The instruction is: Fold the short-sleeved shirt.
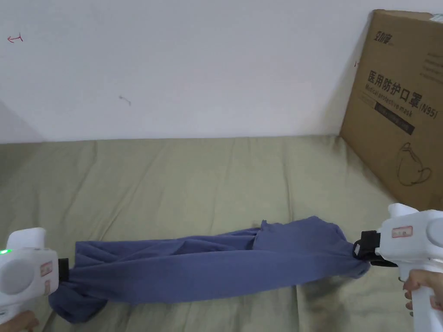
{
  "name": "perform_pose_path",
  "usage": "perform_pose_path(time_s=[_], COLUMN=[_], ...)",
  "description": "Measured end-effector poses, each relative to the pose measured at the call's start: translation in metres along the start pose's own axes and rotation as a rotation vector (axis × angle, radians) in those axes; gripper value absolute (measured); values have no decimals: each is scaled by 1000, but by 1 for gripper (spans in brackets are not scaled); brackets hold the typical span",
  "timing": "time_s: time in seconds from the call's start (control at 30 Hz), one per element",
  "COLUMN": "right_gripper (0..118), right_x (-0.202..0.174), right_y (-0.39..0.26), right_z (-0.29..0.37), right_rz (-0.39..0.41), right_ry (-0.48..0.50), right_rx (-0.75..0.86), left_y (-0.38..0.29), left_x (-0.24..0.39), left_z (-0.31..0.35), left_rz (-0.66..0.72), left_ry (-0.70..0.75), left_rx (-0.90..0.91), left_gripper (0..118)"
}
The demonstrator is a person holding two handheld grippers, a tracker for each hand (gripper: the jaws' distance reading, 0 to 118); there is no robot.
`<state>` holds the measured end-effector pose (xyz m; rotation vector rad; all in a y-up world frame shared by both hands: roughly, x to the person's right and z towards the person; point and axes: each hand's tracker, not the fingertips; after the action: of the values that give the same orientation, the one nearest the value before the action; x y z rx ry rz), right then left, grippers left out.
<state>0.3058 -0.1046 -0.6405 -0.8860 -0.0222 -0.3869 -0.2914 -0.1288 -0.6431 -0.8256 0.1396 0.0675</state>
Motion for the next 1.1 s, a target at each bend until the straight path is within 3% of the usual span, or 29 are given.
perform_pose_path(time_s=[0.1, 0.3, 0.5, 0.7, 0.83, 0.87, 0.9, 0.93, 0.97, 1.0, 1.1], right_gripper=[2, 2, 2, 2, 2, 3, 11, 34, 75, 88, 88], right_x=[-3, 30, 55, 68, 74, 72, 68, 65, 63, 61, 54], right_y=[-48, -156, -255, -300, -310, -313, -315, -316, -315, -316, -318], right_z=[40, 98, 150, 185, 189, 188, 189, 190, 191, 192, 213], right_rz=[76, 72, 2, 14, -21, -19, 7, 24, 41, 45, 86], right_ry=[-19, -20, -19, -40, -41, -44, -44, -54, -86, -93, -118], right_rx=[-11, -70, -114, -114, -95, -72, -32, -19, -14, -12, 50], left_y=[-41, -138, -215, -268, -281, -281, -280, -277, -274, -273, -273], left_x=[-11, -37, -61, -70, -69, -71, -72, -71, -73, -75, -74], left_z=[54, 134, 186, 204, 214, 215, 215, 218, 220, 226, 254], left_rz=[-25, -132, -44, -9, 8, 17, 20, 25, 27, 34, 87], left_ry=[1, 35, 68, 50, 43, 34, 34, 50, 54, 47, -19], left_rx=[36, 11, -19, -69, -35, -26, -27, -33, -48, -41, 42], left_gripper=[3, 3, 3, 3, 5, 18, 42, 72, 97, 102, 100])
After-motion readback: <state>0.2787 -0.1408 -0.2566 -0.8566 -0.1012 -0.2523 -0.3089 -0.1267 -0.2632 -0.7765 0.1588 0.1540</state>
